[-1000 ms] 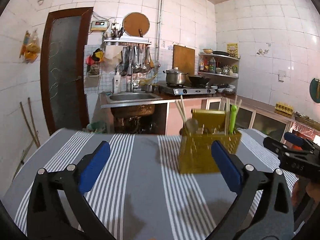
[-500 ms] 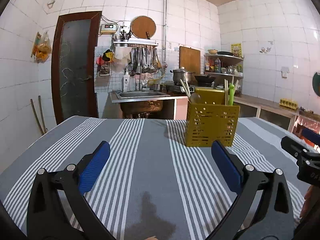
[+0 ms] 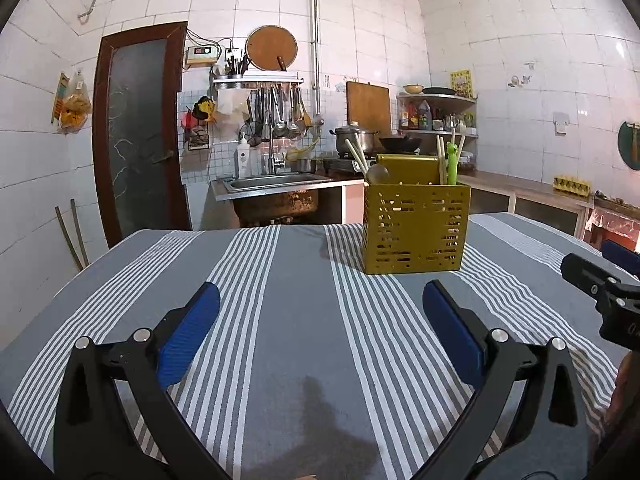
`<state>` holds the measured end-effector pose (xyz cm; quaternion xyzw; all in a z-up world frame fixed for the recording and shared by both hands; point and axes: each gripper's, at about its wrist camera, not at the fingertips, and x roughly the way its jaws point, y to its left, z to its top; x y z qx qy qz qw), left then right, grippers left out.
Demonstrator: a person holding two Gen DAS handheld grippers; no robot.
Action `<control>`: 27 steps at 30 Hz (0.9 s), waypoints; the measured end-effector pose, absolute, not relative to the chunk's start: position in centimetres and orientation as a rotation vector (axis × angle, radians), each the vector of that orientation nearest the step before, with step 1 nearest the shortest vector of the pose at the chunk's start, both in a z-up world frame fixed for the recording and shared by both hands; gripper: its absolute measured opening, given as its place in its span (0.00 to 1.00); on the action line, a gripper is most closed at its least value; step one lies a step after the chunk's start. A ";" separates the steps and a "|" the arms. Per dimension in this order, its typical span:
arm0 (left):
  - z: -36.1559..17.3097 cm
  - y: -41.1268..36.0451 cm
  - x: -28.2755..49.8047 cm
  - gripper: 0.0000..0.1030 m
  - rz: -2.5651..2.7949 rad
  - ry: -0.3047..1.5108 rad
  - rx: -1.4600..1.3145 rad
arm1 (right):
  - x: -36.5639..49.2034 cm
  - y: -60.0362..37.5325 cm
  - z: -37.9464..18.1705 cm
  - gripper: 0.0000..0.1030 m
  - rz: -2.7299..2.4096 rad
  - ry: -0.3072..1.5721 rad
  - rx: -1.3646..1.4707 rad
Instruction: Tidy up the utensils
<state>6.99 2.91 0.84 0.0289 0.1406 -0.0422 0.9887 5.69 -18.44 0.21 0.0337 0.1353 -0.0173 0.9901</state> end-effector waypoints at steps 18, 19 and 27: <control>0.7 3.1 7.2 0.95 -0.113 0.310 0.035 | 5.6 -17.4 0.4 0.96 -0.046 0.262 0.008; 0.7 3.1 7.2 0.95 -0.113 0.310 0.034 | 5.5 -17.4 0.4 0.96 -0.047 0.260 0.008; 0.6 3.0 7.2 0.95 -0.118 0.313 0.033 | 5.3 -17.1 0.3 0.96 -0.049 0.258 -0.002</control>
